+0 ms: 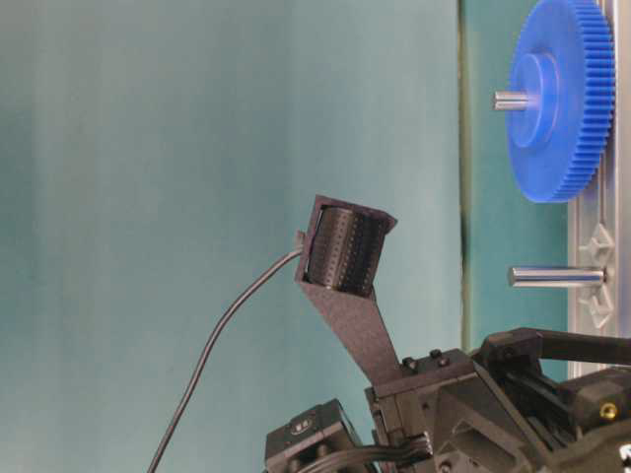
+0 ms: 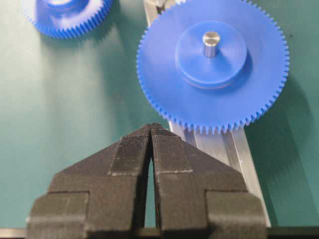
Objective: Find the location of the shaft and insert the small gear.
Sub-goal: 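Lift the small blue gear off the table with the left gripper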
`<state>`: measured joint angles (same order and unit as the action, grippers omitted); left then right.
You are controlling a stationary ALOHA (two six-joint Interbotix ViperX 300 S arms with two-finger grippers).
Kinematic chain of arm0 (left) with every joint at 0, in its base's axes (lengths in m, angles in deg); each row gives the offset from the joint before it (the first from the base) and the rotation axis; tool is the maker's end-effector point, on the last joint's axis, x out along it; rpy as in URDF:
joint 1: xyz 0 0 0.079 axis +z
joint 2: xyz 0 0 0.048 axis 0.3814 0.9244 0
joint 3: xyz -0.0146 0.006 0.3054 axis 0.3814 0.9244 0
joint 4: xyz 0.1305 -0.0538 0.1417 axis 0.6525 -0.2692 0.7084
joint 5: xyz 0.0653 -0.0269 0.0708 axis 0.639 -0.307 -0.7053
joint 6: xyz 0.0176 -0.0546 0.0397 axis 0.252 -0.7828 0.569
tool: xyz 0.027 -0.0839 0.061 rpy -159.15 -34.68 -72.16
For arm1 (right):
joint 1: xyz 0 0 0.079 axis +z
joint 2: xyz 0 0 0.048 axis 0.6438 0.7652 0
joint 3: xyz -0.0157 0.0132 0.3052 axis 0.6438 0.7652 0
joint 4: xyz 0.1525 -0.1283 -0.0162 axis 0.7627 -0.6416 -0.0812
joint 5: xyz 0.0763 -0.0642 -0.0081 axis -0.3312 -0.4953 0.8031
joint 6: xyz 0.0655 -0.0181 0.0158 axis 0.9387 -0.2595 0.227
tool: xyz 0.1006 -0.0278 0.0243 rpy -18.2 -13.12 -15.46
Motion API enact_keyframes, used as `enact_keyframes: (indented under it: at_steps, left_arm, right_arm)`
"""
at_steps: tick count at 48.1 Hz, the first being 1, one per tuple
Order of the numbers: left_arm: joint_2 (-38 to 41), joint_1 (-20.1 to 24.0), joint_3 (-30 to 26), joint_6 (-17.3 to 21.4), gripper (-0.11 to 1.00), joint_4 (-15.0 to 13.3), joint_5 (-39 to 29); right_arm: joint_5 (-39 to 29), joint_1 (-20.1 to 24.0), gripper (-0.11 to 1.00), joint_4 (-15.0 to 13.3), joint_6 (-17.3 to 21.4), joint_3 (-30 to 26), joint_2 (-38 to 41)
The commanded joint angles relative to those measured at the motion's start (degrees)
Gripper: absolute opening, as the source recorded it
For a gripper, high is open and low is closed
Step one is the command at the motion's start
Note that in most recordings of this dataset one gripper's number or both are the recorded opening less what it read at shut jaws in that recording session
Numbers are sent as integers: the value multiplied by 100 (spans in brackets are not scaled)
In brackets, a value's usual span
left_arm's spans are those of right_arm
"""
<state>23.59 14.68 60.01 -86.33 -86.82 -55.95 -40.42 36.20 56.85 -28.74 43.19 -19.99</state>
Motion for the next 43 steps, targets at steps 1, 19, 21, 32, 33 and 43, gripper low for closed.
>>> enact_keyframes:
  at_steps: [1,19,21,32,33,43]
  left_arm:
    - [-70,-18,-105,9,89,18,35]
    - [-26,-18,-114,-26,89,18,35]
    - [-18,-9,-114,-35,89,18,35]
    - [18,-18,-97,-53,89,18,18]
    - [18,-18,-97,-53,89,18,18]
    - [9,-18,-114,-53,86,18,9]
  right_arm:
    - [79,-9,6,9,53,-53,-18]
    - [141,-9,6,9,53,-53,-26]
    - [141,-9,6,9,53,-53,-26]
    - [141,-9,6,18,53,-44,-18]
    - [141,-9,6,18,53,-44,-26]
    - [141,-9,6,26,62,-9,-18]
